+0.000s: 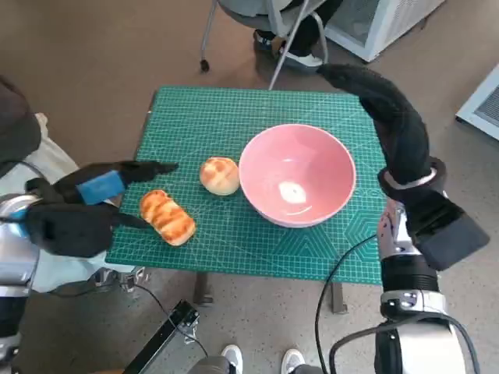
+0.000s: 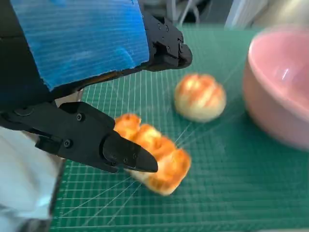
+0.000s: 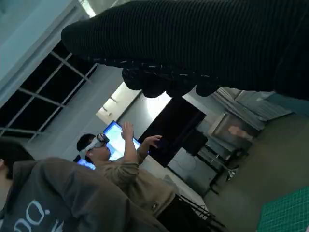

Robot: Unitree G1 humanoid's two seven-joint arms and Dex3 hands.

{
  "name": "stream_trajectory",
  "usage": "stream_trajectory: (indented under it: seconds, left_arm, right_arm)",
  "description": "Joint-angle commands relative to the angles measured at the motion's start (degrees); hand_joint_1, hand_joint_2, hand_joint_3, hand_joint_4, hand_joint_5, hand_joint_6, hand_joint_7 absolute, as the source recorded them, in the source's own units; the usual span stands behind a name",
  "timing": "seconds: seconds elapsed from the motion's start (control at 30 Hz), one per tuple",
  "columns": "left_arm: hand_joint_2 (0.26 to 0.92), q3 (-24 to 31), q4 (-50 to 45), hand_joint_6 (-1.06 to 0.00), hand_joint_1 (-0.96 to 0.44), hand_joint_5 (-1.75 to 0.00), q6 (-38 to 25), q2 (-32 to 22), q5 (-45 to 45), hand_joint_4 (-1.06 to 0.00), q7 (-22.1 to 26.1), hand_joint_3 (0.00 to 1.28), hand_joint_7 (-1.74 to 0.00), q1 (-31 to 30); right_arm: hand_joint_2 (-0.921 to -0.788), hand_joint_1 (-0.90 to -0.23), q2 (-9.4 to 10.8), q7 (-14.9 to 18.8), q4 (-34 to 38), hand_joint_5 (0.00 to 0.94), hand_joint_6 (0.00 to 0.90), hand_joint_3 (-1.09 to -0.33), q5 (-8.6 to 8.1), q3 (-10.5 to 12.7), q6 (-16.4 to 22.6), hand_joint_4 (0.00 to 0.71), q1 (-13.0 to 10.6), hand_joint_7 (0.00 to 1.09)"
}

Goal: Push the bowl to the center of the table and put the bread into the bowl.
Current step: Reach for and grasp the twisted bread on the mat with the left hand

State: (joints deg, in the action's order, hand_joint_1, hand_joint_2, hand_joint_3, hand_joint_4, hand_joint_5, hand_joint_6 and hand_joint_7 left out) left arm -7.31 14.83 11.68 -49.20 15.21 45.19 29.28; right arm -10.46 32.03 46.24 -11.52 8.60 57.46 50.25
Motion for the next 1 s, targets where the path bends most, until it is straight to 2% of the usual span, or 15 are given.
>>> stream_trajectory:
  seconds: [0.03, 0.53, 0.73, 0.8, 1.0]
  left_arm:
    - [0.767, -3.66, 3.38, -0.35, -0.09, 0.0, 1.39, 0.55, 3.8, -0.2, 0.39, 0.0, -0.05, 3.12]
    - [0.768, -13.19, 17.8, -0.35, -0.04, 0.0, 6.54, 4.98, 14.2, -0.18, -2.73, 0.0, -0.02, 9.63]
    - [0.793, -15.86, 23.12, -0.36, -0.03, 0.0, 8.38, 6.56, 17.45, -0.18, -5.39, 0.01, -0.02, 11.04]
    - [0.807, -16.61, 24.65, -0.38, -0.03, -0.01, 8.85, 7.0, 18.45, -0.21, -6.27, 0.02, -0.03, 11.42]
    - [0.878, -18.48, 27.97, -0.52, -0.04, -0.03, 9.29, 7.9, 20.91, -0.38, -8.55, 0.04, -0.06, 12.57]
  right_arm:
    - [-0.921, -0.602, -0.43, -0.35, -0.61, 0.0, -0.001, -0.825, -0.24, -0.45, -0.55, 0.289, -1.84, 0.82]
    - [-0.921, -0.621, -0.35, 0.05, -1.43, 0.0, -0.001, -0.818, -1.82, -0.61, -1.45, 0.289, -2.5, 0.81]
    - [-0.921, -0.622, -0.49, 0.1, -1.79, 0.0, -0.001, -0.815, -2.39, -0.64, -1.69, 0.289, -2.92, 0.81]
    - [-0.921, -0.621, -0.5, 0.04, -1.88, 0.0, -0.001, -0.814, -2.45, -0.6, -1.74, 0.289, -3.03, 0.81]
    - [-0.921, -0.621, -0.57, -0.12, -1.85, 0.001, -0.001, -0.809, -2.57, -0.46, -1.67, 0.29, -3.23, 0.81]
